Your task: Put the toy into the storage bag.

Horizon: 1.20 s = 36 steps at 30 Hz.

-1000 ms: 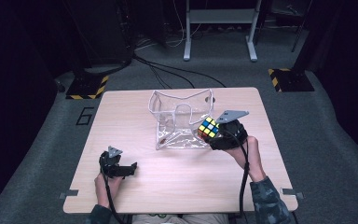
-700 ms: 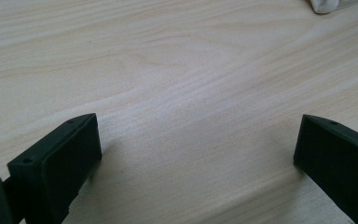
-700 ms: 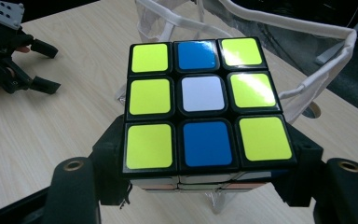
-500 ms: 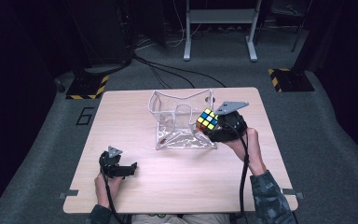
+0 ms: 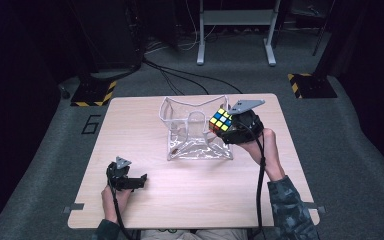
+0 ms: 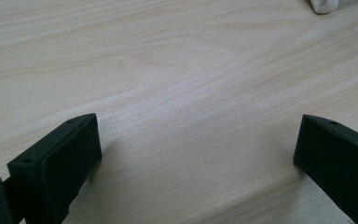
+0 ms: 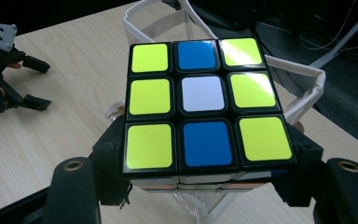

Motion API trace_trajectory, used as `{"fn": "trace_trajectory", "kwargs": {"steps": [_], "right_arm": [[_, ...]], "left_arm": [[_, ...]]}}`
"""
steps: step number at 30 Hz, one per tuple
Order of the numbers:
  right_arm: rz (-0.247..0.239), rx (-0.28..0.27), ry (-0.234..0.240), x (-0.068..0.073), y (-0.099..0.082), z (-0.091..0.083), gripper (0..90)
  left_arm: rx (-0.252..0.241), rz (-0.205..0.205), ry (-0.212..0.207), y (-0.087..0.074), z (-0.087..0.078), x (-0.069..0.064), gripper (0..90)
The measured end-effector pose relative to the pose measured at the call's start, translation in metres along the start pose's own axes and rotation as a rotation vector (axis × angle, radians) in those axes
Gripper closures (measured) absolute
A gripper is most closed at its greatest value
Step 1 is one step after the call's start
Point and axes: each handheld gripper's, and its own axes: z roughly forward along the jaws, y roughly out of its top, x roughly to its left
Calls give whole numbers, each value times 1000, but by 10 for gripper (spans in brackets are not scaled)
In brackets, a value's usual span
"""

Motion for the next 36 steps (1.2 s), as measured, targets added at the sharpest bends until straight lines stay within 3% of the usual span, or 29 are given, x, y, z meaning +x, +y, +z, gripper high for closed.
{"fn": "trace_trajectory", "kwargs": {"steps": [12, 36], "right_arm": [[-14, 9, -18, -8, 16, 13, 331], [5, 23, -26, -21, 35, 35, 330]], "left_arm": [[-6, -8, 1, 0, 0, -1, 4], [-2, 1, 1, 0, 0, 0, 5]]}}
